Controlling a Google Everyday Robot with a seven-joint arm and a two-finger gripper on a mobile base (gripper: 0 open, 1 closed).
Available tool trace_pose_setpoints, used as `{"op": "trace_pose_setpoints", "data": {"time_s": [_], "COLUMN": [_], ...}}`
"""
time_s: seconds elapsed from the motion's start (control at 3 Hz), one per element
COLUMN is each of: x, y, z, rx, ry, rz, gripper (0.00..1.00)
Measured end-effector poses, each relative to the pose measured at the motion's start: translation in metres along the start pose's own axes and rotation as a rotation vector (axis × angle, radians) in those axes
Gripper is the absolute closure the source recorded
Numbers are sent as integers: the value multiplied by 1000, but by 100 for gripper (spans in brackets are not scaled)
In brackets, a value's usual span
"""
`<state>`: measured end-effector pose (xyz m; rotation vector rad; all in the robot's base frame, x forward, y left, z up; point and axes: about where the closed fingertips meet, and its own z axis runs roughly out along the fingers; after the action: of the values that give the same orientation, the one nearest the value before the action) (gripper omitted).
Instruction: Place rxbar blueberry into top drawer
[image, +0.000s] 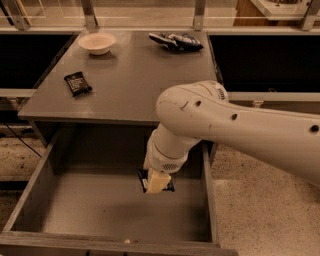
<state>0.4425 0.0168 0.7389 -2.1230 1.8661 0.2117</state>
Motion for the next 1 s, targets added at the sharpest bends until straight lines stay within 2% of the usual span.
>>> {"op": "trace_pose_setpoints", "data": {"time_s": [0.33,1.0], "x": [4,12], "y": [4,12], "z": [13,71], "rx": [-16,-79], "ry": [-2,23], "rz": [16,44], "gripper": [100,100]}}
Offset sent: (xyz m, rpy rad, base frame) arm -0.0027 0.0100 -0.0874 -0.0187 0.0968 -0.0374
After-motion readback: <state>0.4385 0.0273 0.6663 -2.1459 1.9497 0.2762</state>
